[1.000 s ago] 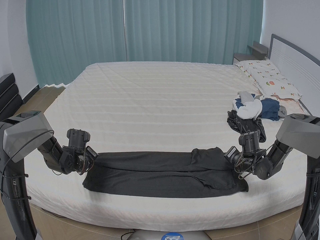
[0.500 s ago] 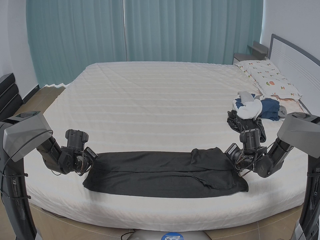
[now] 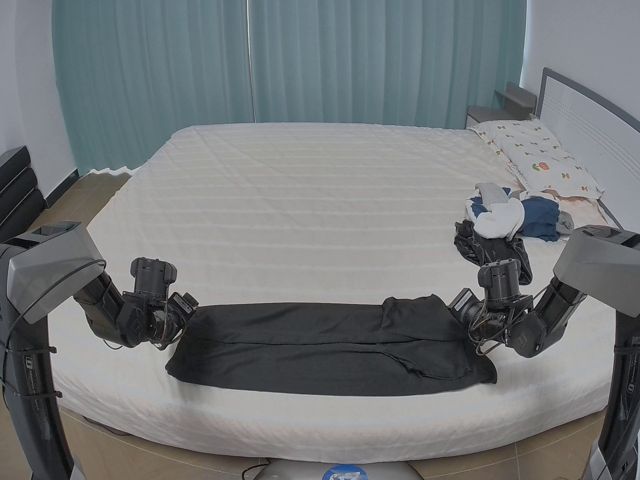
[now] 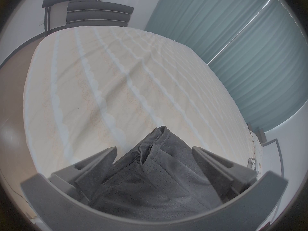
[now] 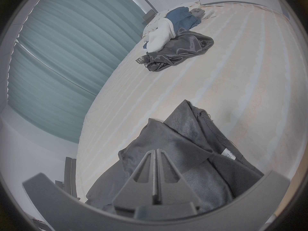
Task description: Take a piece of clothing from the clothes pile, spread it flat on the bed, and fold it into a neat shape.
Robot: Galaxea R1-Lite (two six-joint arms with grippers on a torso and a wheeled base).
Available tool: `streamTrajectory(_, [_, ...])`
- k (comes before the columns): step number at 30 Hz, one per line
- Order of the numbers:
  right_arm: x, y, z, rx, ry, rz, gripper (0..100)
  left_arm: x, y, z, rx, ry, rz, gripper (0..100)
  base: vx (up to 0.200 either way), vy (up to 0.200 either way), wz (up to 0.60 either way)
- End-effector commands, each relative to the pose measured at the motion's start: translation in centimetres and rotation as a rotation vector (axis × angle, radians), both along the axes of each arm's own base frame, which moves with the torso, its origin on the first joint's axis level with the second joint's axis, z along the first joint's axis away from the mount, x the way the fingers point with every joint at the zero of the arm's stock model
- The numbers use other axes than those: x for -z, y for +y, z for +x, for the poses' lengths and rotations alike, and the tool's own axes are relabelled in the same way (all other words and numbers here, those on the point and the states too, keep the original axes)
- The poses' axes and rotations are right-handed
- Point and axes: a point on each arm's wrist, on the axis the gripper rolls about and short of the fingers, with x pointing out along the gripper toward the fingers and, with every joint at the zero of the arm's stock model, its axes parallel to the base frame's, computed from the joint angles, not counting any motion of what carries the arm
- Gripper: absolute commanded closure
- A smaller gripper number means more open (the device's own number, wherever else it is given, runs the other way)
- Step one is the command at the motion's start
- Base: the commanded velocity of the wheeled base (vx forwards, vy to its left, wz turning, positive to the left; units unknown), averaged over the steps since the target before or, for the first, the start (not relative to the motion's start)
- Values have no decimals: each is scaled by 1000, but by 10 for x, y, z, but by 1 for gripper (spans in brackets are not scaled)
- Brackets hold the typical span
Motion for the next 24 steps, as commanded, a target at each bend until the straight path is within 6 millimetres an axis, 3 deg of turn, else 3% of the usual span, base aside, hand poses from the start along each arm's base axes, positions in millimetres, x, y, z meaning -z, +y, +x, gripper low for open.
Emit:
streamTrajectory(1, [0, 1, -1, -2, 1, 0, 100, 2, -1, -1, 2, 6, 2, 100, 0, 0, 0])
streamTrajectory(14, [3, -2, -7, 1, 19, -6, 100, -4, -2, -14, 8, 20, 17, 100, 0, 0, 0])
streamTrajectory(24, [-2, -3, -17, -14, 40, 3, 100, -19, -2, -9, 5, -35, 8, 100, 0, 0, 0])
